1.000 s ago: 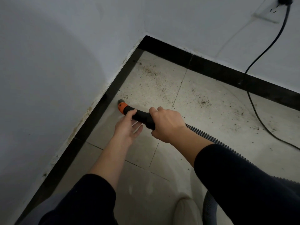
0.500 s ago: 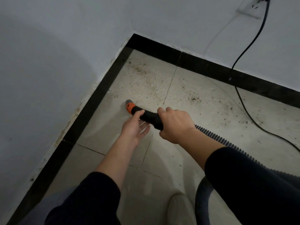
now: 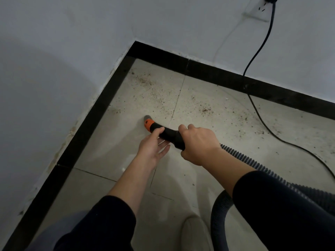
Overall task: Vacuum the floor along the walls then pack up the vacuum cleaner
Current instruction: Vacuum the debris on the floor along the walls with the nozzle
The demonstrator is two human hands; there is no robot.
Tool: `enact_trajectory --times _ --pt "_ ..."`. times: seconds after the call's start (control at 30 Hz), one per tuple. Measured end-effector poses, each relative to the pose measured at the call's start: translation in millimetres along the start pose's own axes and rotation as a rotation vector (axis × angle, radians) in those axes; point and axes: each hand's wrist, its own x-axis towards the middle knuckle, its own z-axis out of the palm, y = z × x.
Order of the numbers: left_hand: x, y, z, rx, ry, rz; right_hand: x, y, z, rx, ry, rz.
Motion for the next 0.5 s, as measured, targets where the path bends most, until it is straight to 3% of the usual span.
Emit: enact_trajectory --times 0.5 --pt "-6 -24 33 0.07 -0.057 -0.056 -28 32 6 0.006 -0.016 0.082"
